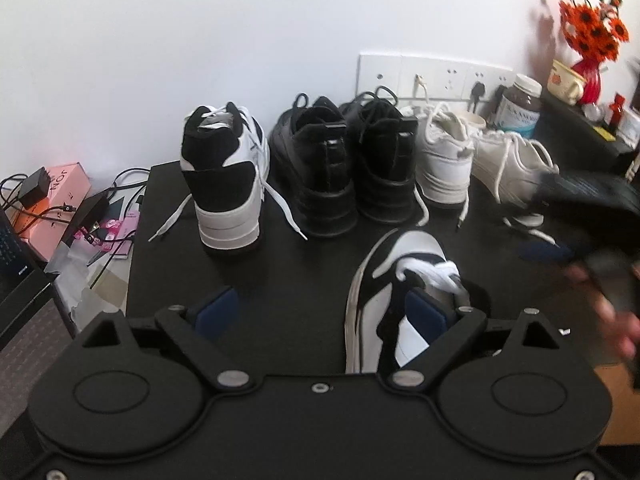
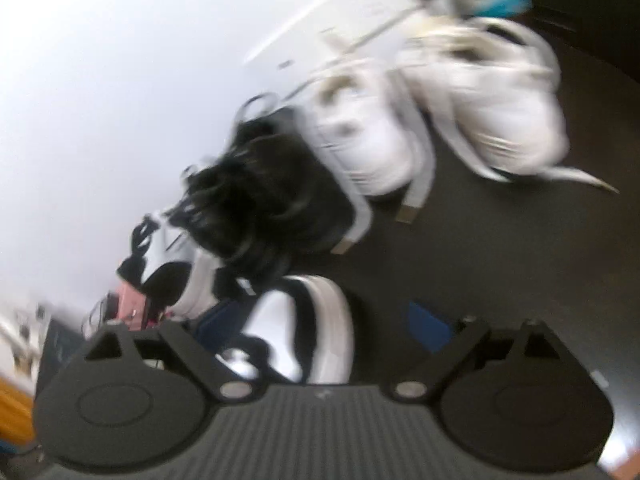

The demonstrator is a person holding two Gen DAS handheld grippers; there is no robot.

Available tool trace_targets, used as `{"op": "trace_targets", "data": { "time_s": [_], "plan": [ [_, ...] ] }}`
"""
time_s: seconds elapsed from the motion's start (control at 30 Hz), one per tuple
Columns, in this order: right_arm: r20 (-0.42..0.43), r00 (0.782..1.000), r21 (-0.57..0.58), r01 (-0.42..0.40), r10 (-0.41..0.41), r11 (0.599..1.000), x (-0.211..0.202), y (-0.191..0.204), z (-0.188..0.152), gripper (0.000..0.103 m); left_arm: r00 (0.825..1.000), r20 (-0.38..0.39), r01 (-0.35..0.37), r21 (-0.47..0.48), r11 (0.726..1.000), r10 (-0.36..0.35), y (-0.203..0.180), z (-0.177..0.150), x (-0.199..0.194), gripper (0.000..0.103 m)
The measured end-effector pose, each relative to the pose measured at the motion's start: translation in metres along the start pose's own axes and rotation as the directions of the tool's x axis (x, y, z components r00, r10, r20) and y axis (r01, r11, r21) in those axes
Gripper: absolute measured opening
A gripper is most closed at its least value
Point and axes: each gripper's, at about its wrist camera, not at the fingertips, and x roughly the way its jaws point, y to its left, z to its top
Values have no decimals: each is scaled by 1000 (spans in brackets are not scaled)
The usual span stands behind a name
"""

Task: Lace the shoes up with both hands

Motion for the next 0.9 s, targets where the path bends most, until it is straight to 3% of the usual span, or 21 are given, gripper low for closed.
{"op": "trace_targets", "data": {
  "time_s": [0.2, 0.4, 0.47, 0.9],
  "plan": [
    [-116, 990, -184, 64, -86, 981, 65, 37, 16, 95, 999, -33, -21, 69, 997, 23, -17, -4, 11, 94],
    [-187, 968, -267, 117, -170, 957, 96, 43, 16, 97, 993, -85, -79, 62, 995, 84, -11, -7, 31, 94],
    [-176, 969, -292, 119, -175, 949, 98, 41, 15, 100, 992, -90, -82, 61, 995, 87, -9, -8, 36, 96],
    [-138, 966, -218, 187, -220, 958, 74, 16, 19, 102, 988, -49, -138, 100, 985, 144, 1, 6, 62, 98]
  ]
}}
